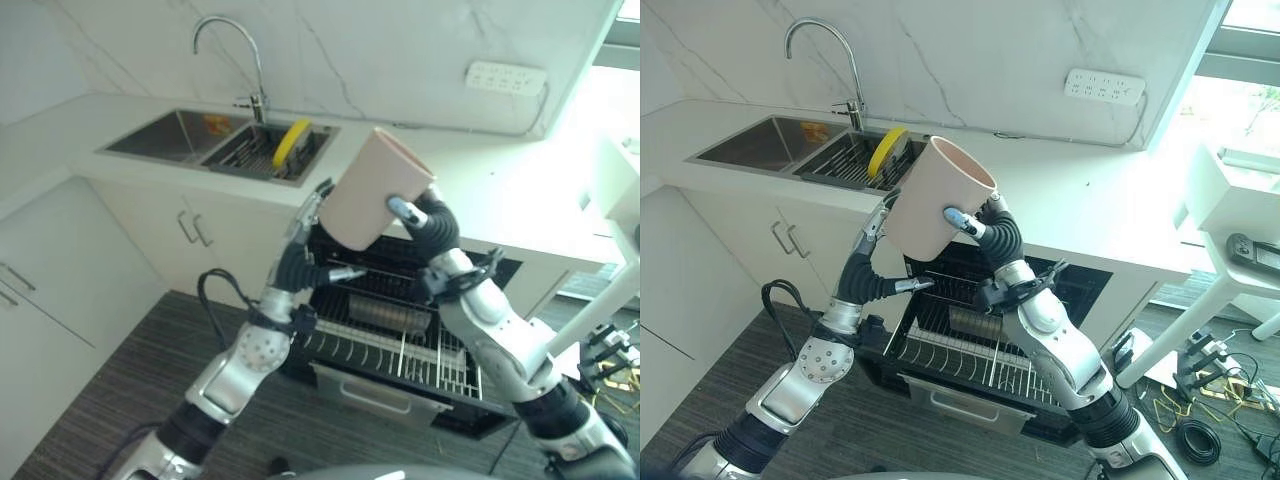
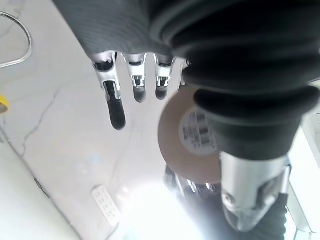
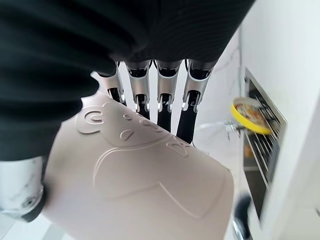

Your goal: Place the dishes in the dishwasher.

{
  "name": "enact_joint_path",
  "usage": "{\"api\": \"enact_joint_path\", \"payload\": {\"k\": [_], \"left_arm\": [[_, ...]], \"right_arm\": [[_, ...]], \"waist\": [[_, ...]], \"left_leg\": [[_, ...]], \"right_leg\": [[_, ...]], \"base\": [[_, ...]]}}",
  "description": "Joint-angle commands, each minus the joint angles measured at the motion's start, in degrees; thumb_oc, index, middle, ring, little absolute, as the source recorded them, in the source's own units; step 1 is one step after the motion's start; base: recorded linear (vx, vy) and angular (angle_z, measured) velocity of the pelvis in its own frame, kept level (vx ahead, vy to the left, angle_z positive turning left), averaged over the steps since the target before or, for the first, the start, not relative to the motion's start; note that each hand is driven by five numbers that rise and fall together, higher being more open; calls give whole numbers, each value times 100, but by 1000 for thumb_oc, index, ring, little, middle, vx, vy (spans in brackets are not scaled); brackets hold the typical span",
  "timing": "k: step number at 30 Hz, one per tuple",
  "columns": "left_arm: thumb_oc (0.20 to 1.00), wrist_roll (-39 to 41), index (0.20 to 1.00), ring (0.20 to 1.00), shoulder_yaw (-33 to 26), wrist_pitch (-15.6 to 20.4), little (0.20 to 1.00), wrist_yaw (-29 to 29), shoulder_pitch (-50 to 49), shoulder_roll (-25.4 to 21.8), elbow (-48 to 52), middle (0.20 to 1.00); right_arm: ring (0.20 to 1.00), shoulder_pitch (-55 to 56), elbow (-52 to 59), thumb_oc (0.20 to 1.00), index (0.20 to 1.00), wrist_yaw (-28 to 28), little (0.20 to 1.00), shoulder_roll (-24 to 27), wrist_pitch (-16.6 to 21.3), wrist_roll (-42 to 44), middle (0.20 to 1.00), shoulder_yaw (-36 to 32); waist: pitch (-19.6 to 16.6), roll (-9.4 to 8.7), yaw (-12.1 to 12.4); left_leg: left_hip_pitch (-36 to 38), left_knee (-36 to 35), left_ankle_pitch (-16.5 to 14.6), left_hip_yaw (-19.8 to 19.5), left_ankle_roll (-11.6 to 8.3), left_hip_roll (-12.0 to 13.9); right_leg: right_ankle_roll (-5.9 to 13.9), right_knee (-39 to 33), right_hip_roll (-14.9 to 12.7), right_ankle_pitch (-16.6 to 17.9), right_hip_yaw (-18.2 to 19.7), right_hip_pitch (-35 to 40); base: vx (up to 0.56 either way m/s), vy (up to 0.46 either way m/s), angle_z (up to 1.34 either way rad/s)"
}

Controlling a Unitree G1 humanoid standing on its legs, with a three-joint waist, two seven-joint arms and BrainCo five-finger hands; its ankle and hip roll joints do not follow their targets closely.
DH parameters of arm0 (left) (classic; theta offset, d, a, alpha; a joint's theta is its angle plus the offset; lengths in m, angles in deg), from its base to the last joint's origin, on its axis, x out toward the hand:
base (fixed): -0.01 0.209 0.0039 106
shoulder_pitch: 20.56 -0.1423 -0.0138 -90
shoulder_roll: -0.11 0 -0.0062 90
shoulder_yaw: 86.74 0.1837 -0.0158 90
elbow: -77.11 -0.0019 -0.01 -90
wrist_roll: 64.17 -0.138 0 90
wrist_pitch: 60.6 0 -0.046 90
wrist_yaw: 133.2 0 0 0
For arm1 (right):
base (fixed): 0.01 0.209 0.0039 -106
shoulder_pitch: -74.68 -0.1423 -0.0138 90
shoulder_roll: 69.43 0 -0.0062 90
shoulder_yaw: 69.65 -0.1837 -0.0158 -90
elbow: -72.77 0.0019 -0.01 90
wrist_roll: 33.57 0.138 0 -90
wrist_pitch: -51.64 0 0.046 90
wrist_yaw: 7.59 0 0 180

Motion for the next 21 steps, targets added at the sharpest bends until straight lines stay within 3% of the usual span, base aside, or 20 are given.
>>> {"api": "enact_joint_path", "payload": {"k": [1, 14, 17, 18, 19, 21], "left_arm": [[1000, 423, 1000, 1000, -385, 229, 1000, 45, 284, -228, 225, 1000], [1000, 1027, 1000, 1000, -1514, 210, 1000, -85, -396, -356, 466, 1000], [1000, 2053, 1000, 1000, -1750, 137, 1000, -753, -577, -249, 540, 1000], [1000, 2053, 1000, 1000, -1750, 137, 1000, -753, -577, -249, 540, 1000], [1000, 2421, 1000, 1000, -1732, -28, 1000, -1104, -658, -211, 488, 1000], [1000, 2785, 1000, 1000, -1717, -171, 1000, -1258, -722, -179, 412, 1000]], "right_arm": [[200, -214, 359, 200, 200, 13, 200, -47, 636, -130, 200, -534], [200, 717, 345, 200, 200, -249, 200, 254, 878, -304, 200, -1359], [200, 976, 387, 200, 200, -463, 200, 283, 834, -395, 200, -1589], [200, 976, 387, 200, 200, -463, 200, 283, 834, -395, 200, -1589], [200, 1034, 332, 200, 200, -569, 200, 283, 836, -370, 200, -1657], [200, 1041, 287, 200, 200, -648, 200, 361, 903, -310, 200, -1733]], "waist": [[116, -23, 153], [169, 18, 138], [260, 26, 118], [260, 26, 118], [361, 24, 109], [546, 14, 100]], "left_leg": [[903, 2, -993, -351, -186, 552], [928, 2, -999, -394, -170, 511], [915, 2, -926, -462, -155, 518], [915, 2, -926, -462, -155, 518], [925, 102, -896, -527, -137, 500], [682, 709, -1079, -693, -132, 488]], "right_leg": [[-83, -87, -157, 675, -10, -545], [-107, -87, -144, 671, -33, -521], [-186, 97, -80, 564, -13, -557], [-186, 97, -80, 564, -13, -557], [-235, 411, -25, 420, 100, -663], [-315, 903, 33, 196, 261, -870]], "base": [[0, 0, 0], [21, -1, 0], [47, -14, 3], [55, -21, 4], [50, -22, 2], [21, -16, 3]]}}
